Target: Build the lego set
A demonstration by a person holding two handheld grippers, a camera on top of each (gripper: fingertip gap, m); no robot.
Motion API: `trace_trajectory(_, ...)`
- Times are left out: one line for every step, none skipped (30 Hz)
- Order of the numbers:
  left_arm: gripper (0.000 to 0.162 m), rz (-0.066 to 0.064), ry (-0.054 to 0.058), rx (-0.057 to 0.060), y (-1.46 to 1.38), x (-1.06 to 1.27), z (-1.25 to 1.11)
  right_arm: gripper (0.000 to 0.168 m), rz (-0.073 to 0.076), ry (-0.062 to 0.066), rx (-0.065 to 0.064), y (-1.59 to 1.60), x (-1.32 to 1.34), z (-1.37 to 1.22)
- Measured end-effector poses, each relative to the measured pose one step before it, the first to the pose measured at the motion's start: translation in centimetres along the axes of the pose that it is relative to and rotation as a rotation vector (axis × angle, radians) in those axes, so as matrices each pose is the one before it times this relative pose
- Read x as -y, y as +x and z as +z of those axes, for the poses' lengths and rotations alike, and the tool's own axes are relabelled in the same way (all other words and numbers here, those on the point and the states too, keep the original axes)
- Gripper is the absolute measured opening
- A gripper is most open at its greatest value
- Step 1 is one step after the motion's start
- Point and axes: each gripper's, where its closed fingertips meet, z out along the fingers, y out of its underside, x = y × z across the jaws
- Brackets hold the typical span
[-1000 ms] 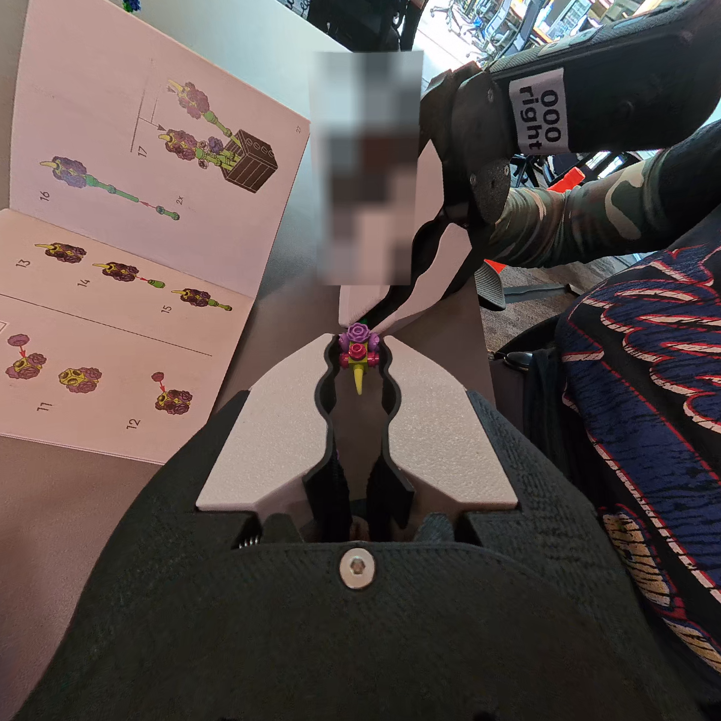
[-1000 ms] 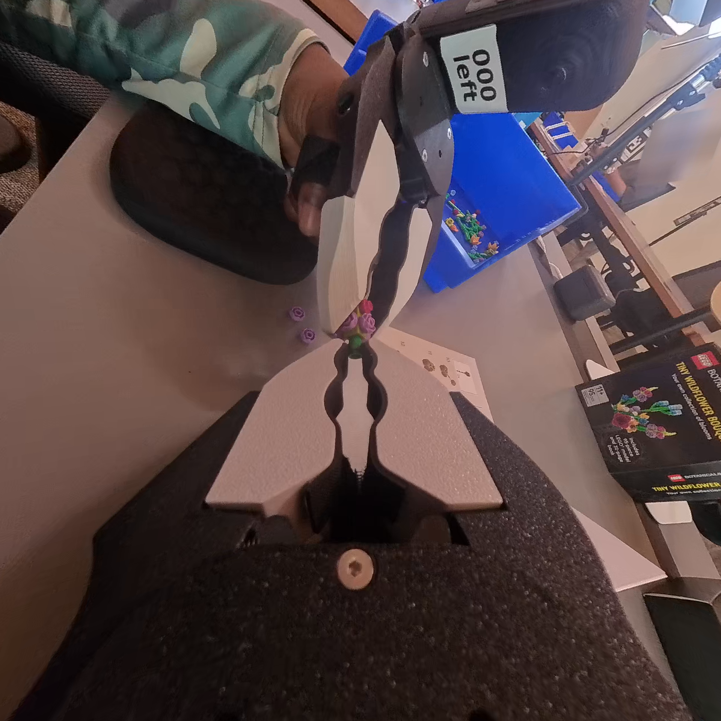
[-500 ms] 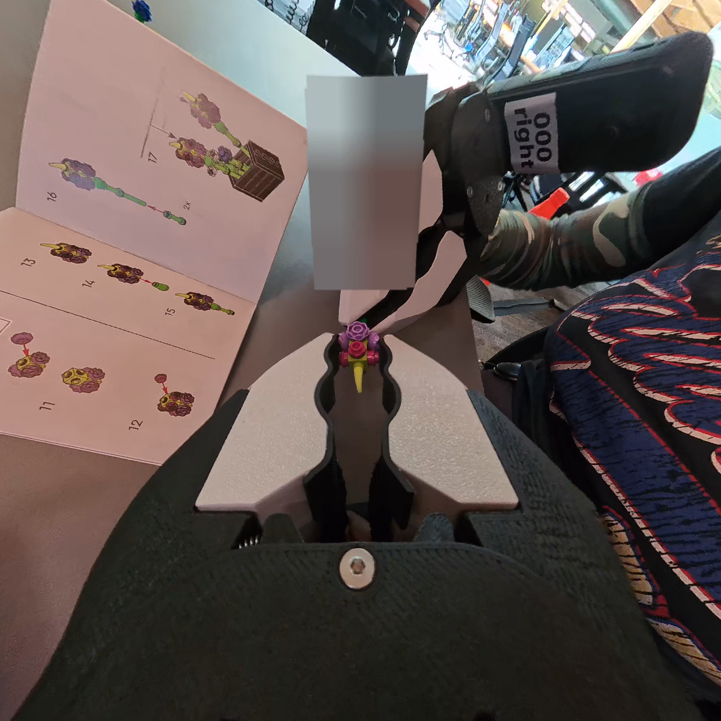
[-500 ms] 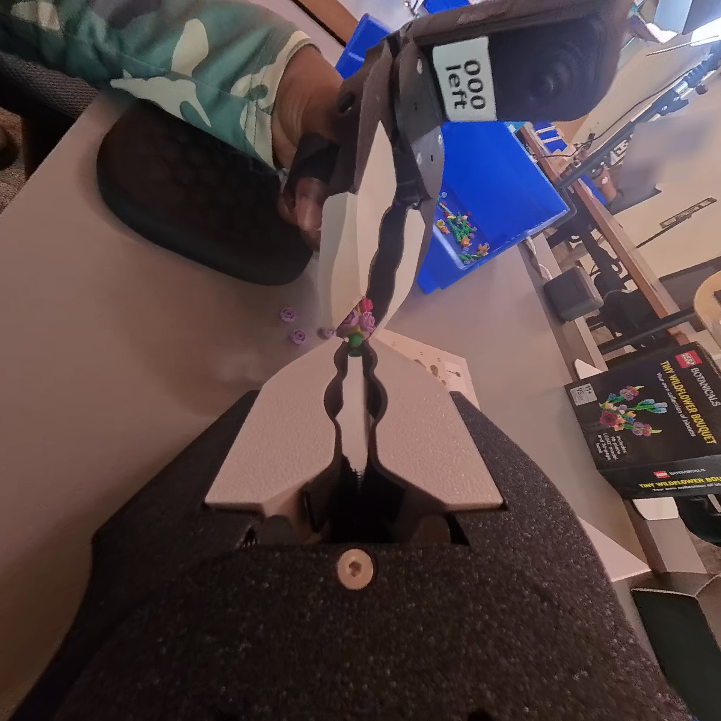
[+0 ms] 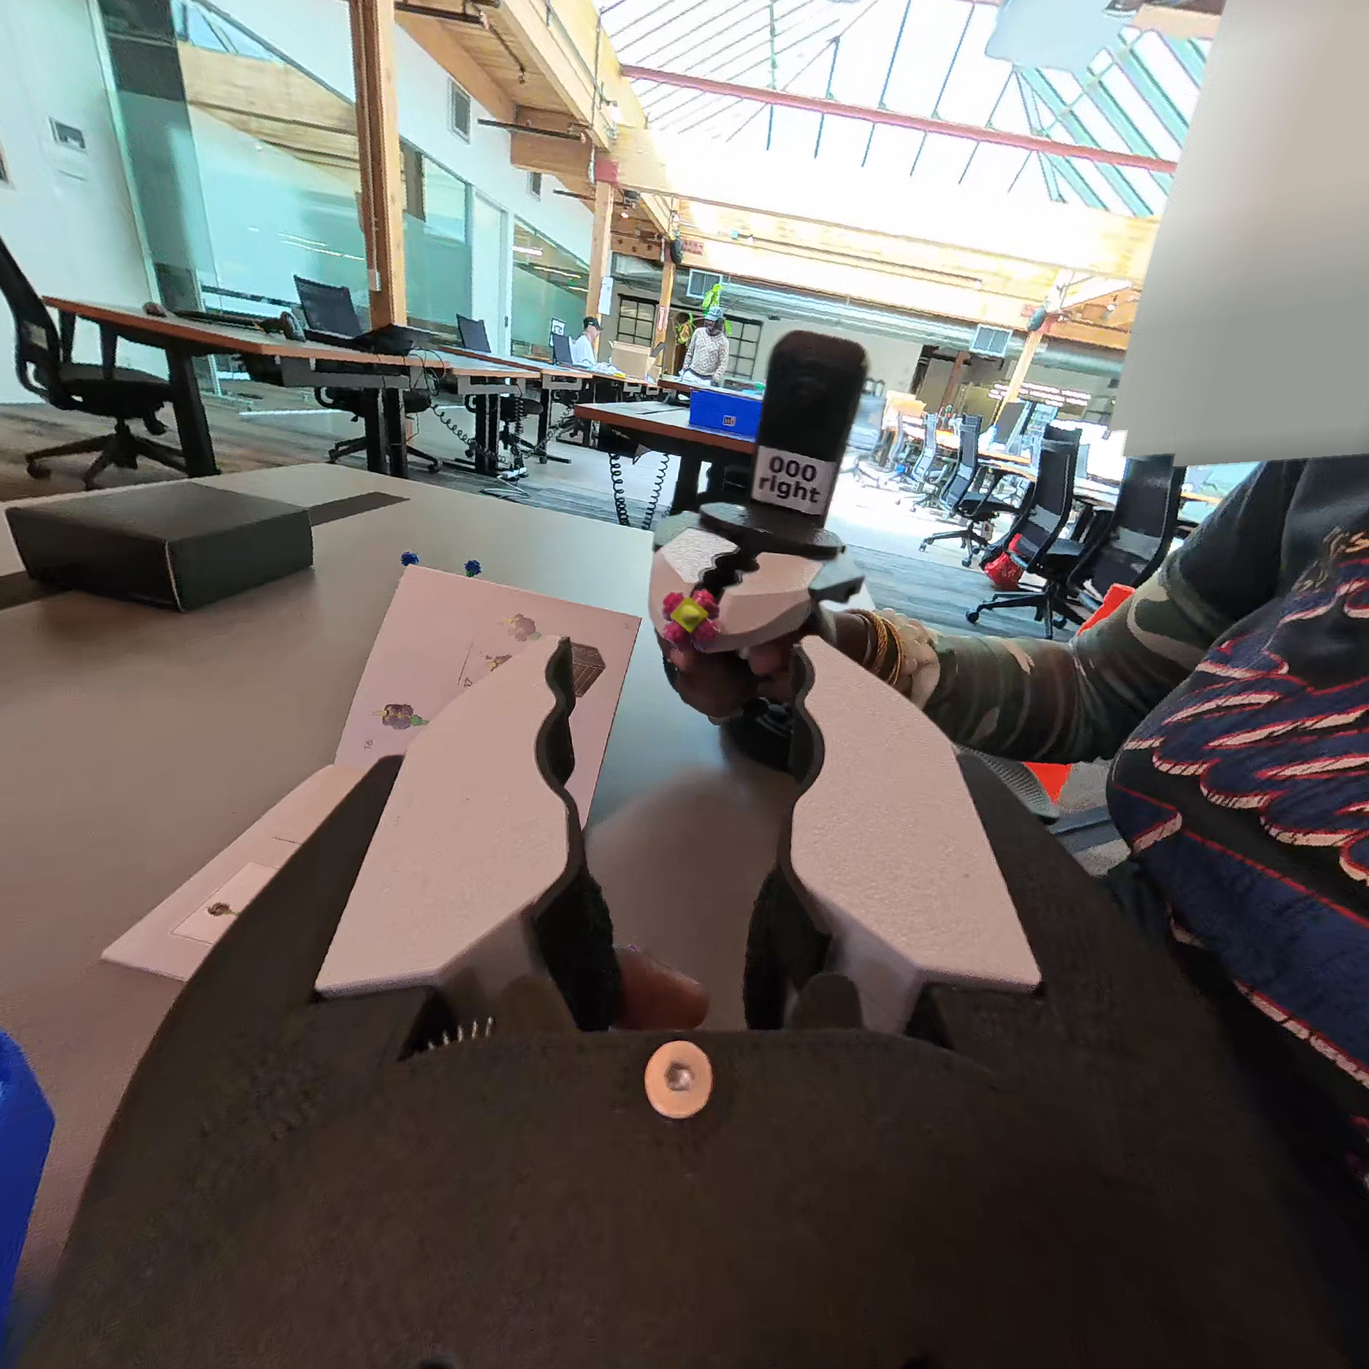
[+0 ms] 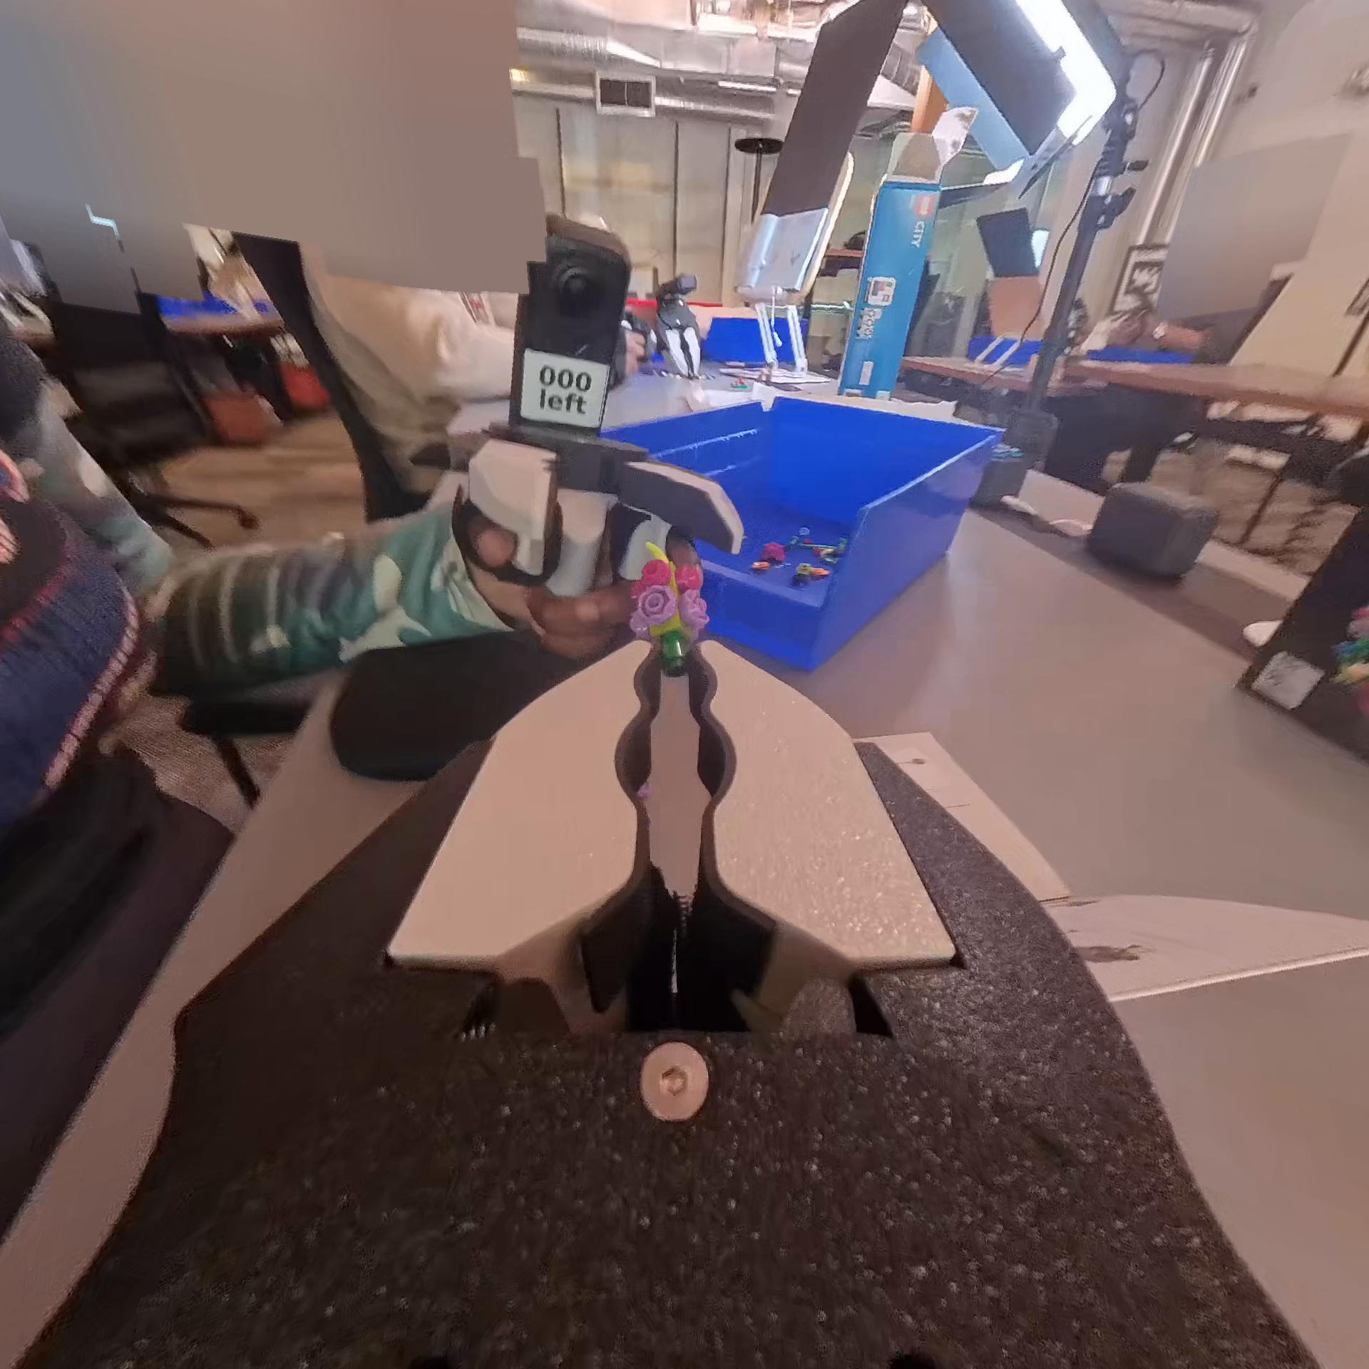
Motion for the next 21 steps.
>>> trace_trajectory(0.055,0.0171,-0.0045,-0.0016,0.127,-0.073,0.111,0.007,0.0526,0.0115,0.0162,0.102,0.035,-0.080)
trace_trajectory(0.056,0.0166,-0.0067,-0.0018,0.131,-0.105,0.081,0.007,0.0459,0.0141,0.0106,0.134,0.090,-0.082)
trace_trajectory(0.056,0.0150,-0.0058,-0.0035,0.137,-0.084,0.074,0.007,0.0273,0.0213,0.0109,0.032,0.244,-0.136)
trace_trajectory(0.055,0.0117,-0.0043,-0.0036,0.120,-0.054,0.057,0.007,0.0150,0.0217,0.0133,-0.080,0.286,-0.122)
trace_trajectory(0.055,0.0069,-0.0036,-0.0010,0.062,-0.053,0.047,0.007,0.0125,0.0132,0.0152,-0.127,0.171,-0.062)
trace_trajectory(0.055,0.0019,-0.0023,0.0011,0.000,-0.037,0.026,0.007,0.0142,0.0021,0.0104,-0.056,-0.008,-0.006)
trace_trajectory(0.055,-0.0021,-0.0007,0.0014,-0.040,-0.026,0.000,0.007,0.0094,-0.0022,-0.0012,0.074,-0.045,0.016)
trace_trajectory(0.055,-0.0042,0.0009,0.0009,-0.046,0.000,-0.002,0.007,-0.0006,-0.0019,-0.0026,0.039,-0.027,0.008)
trace_trajectory(0.055,-0.0040,0.0024,0.0002,-0.043,0.042,-0.026,0.007,-0.0014,-0.0013,0.0033,-0.046,-0.020,0.009)
trace_trajectory(0.055,-0.0018,0.0029,0.0000,-0.015,0.045,-0.022,0.007,0.0020,-0.0021,0.0029,-0.042,-0.041,0.037)
trace_trajectory(0.055,0.0001,0.0021,0.0005,0.000,0.029,-0.020,0.007,0.0030,-0.0054,0.0019,-0.015,-0.102,0.047)
trace_trajectory(0.055,0.0010,0.0005,-0.0004,0.006,0.006,-0.003,0.007,0.0034,-0.0068,0.0022,-0.018,-0.109,0.047)
trace_trajectory(0.055,0.0020,-0.0003,-0.0024,0.052,-0.010,0.019,0.007,0.0039,-0.0076,0.0030,-0.020,-0.129,0.057)
trace_trajectory(0.055,0.0029,0.0010,-0.0033,0.065,0.015,0.036,0.007,0.0046,-0.0067,0.0035,-0.034,-0.118,0.078)
trace_trajectory(0.054,0.0035,0.0037,-0.0043,0.106,0.026,0.062,0.007,0.0050,-0.0030,0.0060,-0.094,-0.071,0.083)
trace_trajectory(0.053,0.0035,0.0056,-0.0067,0.157,0.036,0.095,0.007,0.0114,0.0043,0.0138,-0.197,0.032,0.144)
trace_trajectory(0.052,0.0030,0.0059,-0.0090,0.190,0.039,0.112,0.007,0.0229,0.0138,0.0258,-0.338,0.124,0.231)
trace_trajectory(0.052,0.0032,0.0049,-0.0100,0.201,0.034,0.135,0.007,0.0357,0.0180,0.0369,-0.449,0.145,0.317)
trace_trajectory(0.051,0.0044,0.0038,-0.0094,0.190,0.028,0.136,0.007,0.0469,0.0186,0.0353,-0.376,0.105,0.363)
trace_trajectory(0.051,0.0056,0.0043,-0.0083,0.176,0.038,0.106,0.007,0.0504,0.0162,0.0286,-0.259,0.020,0.383)
trace_trajectory(0.051,0.0049,0.0059,-0.0058,0.144,0.063,0.083,0.007,0.0455,0.0055,0.0242,-0.183,-0.123,0.346)
